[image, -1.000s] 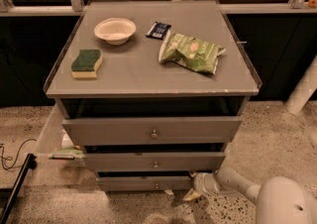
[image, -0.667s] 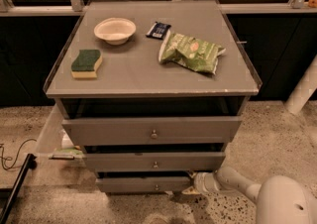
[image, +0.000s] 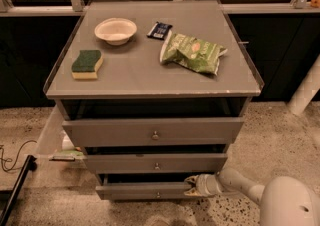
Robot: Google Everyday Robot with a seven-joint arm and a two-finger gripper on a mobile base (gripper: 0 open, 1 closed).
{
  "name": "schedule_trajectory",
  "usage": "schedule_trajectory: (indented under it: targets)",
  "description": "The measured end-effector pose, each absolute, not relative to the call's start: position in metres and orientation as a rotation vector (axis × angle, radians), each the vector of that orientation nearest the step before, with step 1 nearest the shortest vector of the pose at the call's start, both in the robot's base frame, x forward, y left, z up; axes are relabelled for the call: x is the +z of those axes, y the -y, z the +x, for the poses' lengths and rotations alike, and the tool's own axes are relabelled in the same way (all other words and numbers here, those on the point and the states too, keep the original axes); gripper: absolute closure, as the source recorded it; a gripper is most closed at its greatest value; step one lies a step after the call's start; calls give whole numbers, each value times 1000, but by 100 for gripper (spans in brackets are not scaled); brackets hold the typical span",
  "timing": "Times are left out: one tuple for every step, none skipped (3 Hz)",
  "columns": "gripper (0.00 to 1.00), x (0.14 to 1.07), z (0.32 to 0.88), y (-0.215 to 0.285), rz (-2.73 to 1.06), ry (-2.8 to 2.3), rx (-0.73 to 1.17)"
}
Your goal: Open bottom drawer
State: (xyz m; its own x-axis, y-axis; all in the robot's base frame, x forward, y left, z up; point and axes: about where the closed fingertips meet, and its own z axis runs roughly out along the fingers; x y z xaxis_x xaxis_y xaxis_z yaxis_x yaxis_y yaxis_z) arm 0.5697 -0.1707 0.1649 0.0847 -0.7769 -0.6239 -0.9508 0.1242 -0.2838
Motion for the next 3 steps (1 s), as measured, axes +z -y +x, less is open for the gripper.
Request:
schedule_trajectory:
  targets:
    - [100, 177, 571, 175, -1690, -1686, 263]
    - [100, 182, 568, 182, -1660, -1693, 232]
    - [82, 182, 568, 181, -1660, -1693, 232]
